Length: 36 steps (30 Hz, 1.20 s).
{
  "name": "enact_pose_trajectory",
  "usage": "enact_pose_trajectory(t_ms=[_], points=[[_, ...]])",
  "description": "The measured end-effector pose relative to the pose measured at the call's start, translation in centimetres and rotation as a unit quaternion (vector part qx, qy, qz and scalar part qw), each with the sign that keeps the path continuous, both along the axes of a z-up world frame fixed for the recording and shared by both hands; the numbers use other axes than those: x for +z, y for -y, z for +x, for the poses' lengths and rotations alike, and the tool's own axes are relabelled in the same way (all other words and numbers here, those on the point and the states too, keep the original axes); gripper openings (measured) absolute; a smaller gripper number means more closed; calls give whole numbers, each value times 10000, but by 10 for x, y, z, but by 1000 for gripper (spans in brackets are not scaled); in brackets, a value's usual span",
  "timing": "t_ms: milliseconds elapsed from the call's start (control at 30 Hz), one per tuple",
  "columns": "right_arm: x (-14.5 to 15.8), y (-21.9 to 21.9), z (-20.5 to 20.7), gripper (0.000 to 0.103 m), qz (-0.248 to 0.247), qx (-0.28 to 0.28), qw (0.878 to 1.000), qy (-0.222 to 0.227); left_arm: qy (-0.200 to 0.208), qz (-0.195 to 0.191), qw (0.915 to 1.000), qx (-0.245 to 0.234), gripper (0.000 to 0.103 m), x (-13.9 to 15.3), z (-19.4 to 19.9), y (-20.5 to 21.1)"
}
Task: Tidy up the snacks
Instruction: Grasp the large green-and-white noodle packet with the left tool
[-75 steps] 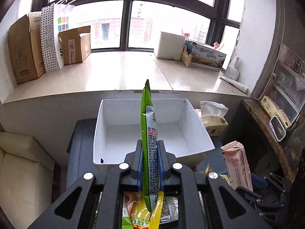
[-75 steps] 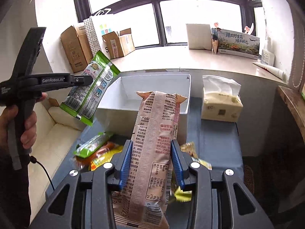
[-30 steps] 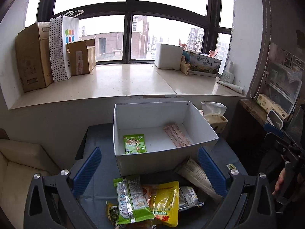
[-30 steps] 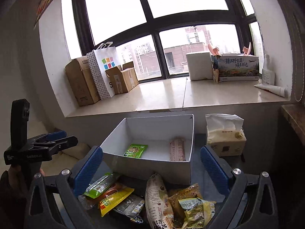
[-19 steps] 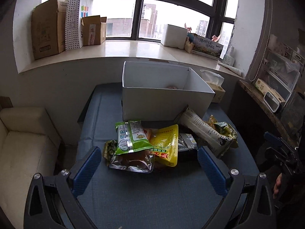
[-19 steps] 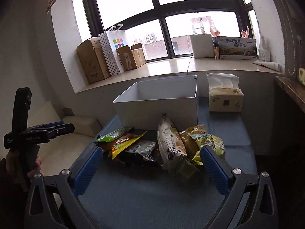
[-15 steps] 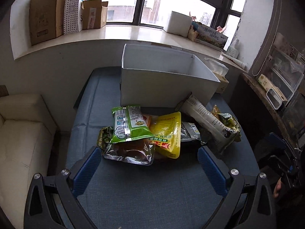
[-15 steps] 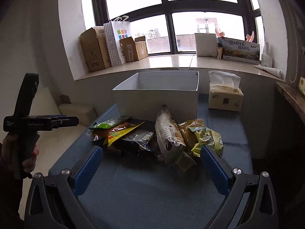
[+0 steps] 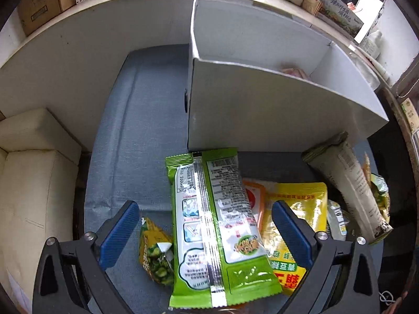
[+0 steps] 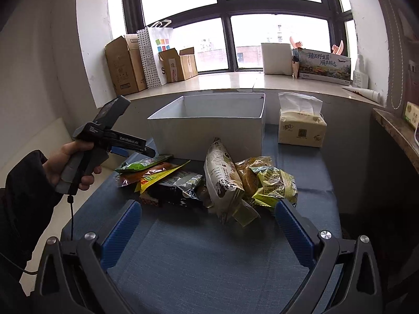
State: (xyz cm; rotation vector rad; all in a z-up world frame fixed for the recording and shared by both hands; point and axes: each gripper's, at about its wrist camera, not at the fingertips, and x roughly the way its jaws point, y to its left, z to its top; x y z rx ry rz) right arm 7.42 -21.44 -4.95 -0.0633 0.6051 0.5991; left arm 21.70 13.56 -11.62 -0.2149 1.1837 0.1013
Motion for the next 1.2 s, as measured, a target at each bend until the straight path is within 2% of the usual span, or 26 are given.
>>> enact_pose_trajectory(t_ms=[167,233,267,300,500,733,833,933,1067,1200], points=[[-5,2,6,103,-66,-42,9999,-94,-186,43,9997,-141,101,-18,8,11],[-8,2,8,103,-106,-84,9998,-134,-185,0,9997,-166,88,-19,8,14],[-9,3,9,103,-108,-91,9998,-156,-146,-121,9996,-190,72,-18,7,14],[-10,3,10,103,-103,-92,9998,-173,-130,-133,9996,-194,70,-16,7,16],[-15,2,13,103,-99,-109,9995,-280,158,70,9997,-175,69,7,-9,29],[-20,-4,22,103,-302,-142,9990,-308,1097,99,9933,-360,69,65,-58,51],[-18,-9,29,103,-393,-31,9990,-232,1375,68,9895,-431,69,83,-82,60],[-17,-14,40,103,-505,-5,9986,-160,1588,-20,9865,-394,69,95,-107,56],[-23,-12,68,103,-698,-160,9971,-252,1844,133,9820,-392,69,100,-131,55],[-29,1,105,103,-431,-442,9960,-647,1978,55,9794,-412,69,99,-153,57]])
